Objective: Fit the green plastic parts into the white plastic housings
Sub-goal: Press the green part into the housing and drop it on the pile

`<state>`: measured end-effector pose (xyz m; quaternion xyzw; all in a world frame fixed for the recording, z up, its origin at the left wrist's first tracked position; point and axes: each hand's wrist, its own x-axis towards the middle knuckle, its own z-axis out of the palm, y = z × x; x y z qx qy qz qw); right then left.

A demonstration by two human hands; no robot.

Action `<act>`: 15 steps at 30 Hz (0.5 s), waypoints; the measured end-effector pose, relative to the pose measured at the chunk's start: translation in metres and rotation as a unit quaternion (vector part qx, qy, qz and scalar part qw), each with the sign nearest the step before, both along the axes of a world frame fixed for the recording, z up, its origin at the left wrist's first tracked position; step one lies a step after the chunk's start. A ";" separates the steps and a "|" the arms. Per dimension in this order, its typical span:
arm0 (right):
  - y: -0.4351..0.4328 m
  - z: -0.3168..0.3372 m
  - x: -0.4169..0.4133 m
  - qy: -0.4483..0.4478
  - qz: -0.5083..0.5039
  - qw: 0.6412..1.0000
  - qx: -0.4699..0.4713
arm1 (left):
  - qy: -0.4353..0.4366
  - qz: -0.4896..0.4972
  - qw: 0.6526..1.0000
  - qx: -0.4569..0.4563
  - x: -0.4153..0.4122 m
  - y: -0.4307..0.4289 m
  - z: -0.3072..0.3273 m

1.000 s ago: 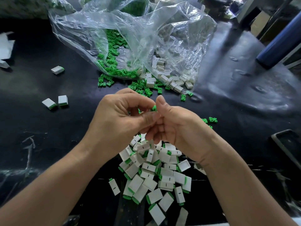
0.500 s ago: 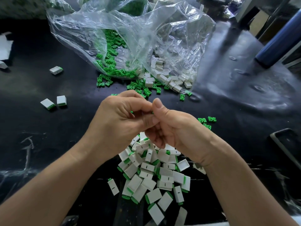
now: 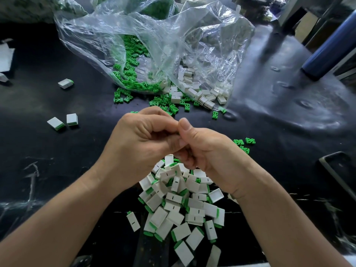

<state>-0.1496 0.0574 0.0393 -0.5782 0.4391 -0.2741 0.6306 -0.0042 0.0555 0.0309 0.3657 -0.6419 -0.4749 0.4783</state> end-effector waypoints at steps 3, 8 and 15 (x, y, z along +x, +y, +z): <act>0.001 0.000 0.000 0.006 -0.003 1.000 -0.002 | 0.006 -0.005 1.000 -0.007 -0.001 0.001 0.001; 0.000 -0.002 0.002 0.005 -0.012 1.000 0.009 | 0.014 -0.015 1.000 0.007 0.000 0.002 0.001; 0.001 -0.003 0.004 -0.026 -0.033 0.999 0.031 | 0.035 -0.019 0.999 0.030 0.001 0.000 -0.001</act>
